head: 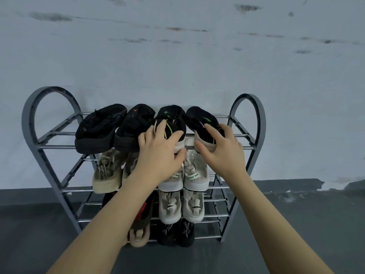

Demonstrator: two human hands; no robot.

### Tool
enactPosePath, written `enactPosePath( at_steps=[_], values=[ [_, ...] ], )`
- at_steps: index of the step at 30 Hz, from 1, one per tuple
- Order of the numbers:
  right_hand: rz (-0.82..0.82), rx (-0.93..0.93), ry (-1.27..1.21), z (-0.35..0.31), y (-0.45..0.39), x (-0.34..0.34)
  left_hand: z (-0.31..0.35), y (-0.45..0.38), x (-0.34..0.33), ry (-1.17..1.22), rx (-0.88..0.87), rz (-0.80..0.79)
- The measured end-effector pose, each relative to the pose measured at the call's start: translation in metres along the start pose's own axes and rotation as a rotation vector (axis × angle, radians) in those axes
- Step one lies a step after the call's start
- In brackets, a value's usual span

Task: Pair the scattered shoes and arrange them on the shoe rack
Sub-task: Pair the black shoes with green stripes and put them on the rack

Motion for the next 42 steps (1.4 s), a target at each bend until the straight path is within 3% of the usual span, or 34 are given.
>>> enactPosePath(
  at_steps=[6, 14, 19, 24, 34, 42],
  values=[
    [0.04, -0.015, -0.112, -0.003, 0.007, -0.007, -0.007, 0.006, 0.005, -0.033, -0.212, 0.162],
    [0.213, -0.049, -0.209, -0.005, -0.001, 0.0, 0.01, 0.001, 0.001, 0.114, -0.145, 0.36],
    [0.214, 0.007, -0.186, -0.002, 0.006, -0.007, 0.005, 0.012, -0.021, 0.118, -0.134, 0.38],
    [0.172, 0.031, -0.116, 0.002, 0.002, -0.019, 0.005, 0.002, -0.021, 0.038, -0.242, 0.382],
    [0.178, 0.05, -0.079, 0.002, 0.004, -0.018, -0.001, 0.002, -0.019, 0.239, -0.262, 0.365],
    [0.203, 0.086, -0.071, 0.002, 0.002, -0.02, -0.003, 0.003, -0.02, 0.053, -0.238, 0.404]
  ],
)
Point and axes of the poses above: each hand's wrist, its own y-axis away from the middle knuckle, its own x-axis out of the back of the hand, z = x × y, the point moved 6 cm from there along -y, towards the middle knuckle, and after that the axes turned 15 degrees about x, right-handed, at the moved point
